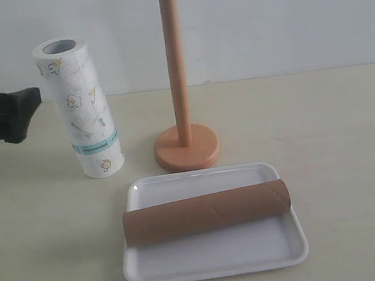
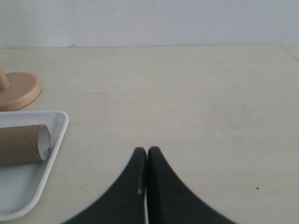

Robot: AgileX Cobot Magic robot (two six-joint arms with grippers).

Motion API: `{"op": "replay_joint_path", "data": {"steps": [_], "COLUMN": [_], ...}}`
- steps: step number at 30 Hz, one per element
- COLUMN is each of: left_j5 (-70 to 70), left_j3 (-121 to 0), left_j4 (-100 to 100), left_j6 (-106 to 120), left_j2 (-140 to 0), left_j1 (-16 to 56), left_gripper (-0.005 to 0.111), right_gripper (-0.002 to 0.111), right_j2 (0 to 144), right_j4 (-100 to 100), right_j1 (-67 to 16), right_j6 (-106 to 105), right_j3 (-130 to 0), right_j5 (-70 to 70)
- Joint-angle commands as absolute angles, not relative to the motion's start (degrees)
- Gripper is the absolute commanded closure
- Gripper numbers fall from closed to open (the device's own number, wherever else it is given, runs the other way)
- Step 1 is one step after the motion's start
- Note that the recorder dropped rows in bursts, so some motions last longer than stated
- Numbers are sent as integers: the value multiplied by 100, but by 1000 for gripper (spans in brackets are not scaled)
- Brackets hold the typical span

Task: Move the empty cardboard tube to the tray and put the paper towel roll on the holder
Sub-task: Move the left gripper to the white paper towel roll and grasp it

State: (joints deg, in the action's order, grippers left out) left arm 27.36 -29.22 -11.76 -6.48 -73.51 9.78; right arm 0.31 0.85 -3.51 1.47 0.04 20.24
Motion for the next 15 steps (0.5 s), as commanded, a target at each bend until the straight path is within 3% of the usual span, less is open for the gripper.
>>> {"op": "replay_joint_path", "data": {"steps": [1,6,10,15], "left_j5": [4236,5300,5533,5571], "left_j3": [-2812,-3032,-3485,-3985], "left_j4": [-2026,-1977,-1099,-1776], "left_j6": [-1331,-1259,-1244,-1256], "left_j2": [-8138,-9351,-10017,-10438], "left_j1": [997,997,997,997], "left_gripper": [-3,-3,-3,-3], "right_gripper": [108,108,108,108], "right_j2": [0,0,0,0], "right_j4": [70,70,70,70], "right_j1": [-332,-332,-332,-332], "right_j6": [117,117,116,116], "right_j3": [0,0,0,0], "right_j5": [1994,1994,1868,1868]}}
